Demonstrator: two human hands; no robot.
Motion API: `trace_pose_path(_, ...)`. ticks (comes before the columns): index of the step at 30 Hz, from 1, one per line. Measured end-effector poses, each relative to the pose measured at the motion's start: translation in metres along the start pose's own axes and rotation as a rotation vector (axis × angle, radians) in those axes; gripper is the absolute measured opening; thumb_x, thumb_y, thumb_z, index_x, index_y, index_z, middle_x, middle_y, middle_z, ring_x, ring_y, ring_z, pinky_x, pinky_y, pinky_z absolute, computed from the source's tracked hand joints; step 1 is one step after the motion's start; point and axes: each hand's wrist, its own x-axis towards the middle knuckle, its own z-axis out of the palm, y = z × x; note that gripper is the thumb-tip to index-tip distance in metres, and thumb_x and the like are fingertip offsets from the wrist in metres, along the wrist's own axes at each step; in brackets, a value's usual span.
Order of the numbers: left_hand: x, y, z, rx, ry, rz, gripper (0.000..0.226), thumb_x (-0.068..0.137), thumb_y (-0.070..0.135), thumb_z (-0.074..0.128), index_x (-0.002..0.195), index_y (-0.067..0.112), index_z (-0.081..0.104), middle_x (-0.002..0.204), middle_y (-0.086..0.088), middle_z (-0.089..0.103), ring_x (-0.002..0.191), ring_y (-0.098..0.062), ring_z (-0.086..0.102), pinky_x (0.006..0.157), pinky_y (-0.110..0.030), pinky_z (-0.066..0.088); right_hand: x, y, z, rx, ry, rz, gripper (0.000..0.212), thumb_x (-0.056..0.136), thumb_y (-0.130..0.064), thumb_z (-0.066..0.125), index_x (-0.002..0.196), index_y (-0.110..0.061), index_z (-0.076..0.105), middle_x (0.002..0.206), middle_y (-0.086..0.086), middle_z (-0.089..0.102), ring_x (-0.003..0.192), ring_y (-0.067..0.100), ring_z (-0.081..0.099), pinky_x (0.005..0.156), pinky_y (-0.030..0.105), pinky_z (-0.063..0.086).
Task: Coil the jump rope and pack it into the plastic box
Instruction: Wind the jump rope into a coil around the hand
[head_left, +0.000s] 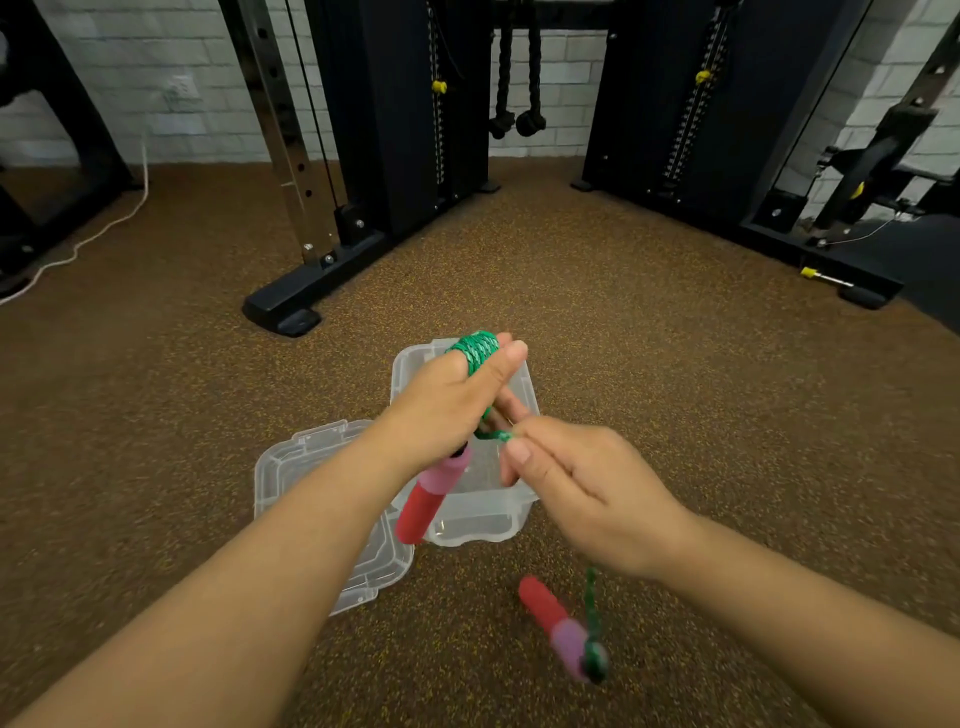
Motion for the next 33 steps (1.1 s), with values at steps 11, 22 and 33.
trace_pose_path(11, -0.014, 0.012, 0.001, 0.153, -0.364, -0.038, 0.080, 0.084, 0.073, 0.010, 0.069, 0.026, 0.073, 0.046, -0.006, 0.054, 0.044, -0.019, 0.052, 0.064, -0.033, 0.048, 0.019, 0.004, -0.032, 0.475, 0.123, 0.142, 0.026, 0.094, -0.027, 0.052, 0.069, -0.019, 0.054, 0.054, -0.017, 0.052, 0.049, -0.004, 0.045, 0.051, 0.008, 0.035)
trace_pose_path(22, -0.012, 0.014, -0.002, -0.387, -0.459, -0.091, 0.037, 0.087, 0.040, 0.047, 0.078, 0.011, 0.069, 0.033, 0.006, 0.031, 0.027, -0.007, 0.033, 0.037, -0.017, 0.031, 0.023, 0.033, -0.018, 0.462, 0.139, 0.240, 0.032, 0.093, -0.045, 0.040, 0.065, -0.034, 0.053, 0.055, -0.015, 0.041, 0.051, 0.003, 0.036, 0.051, 0.023, 0.032)
trace_pose_path(33, 0.000, 0.009, -0.012, -0.817, -0.111, -0.117, 0.044, 0.093, 0.046, 0.044, 0.103, 0.012, 0.070, 0.034, 0.009, 0.028, 0.030, -0.003, 0.026, 0.042, -0.019, 0.023, -0.001, 0.052, 0.011, 0.359, 0.105, 0.329, 0.031, 0.101, -0.032, 0.039, 0.076, -0.022, 0.055, 0.058, -0.007, 0.038, 0.052, 0.012, 0.035, 0.050, 0.029, 0.031)
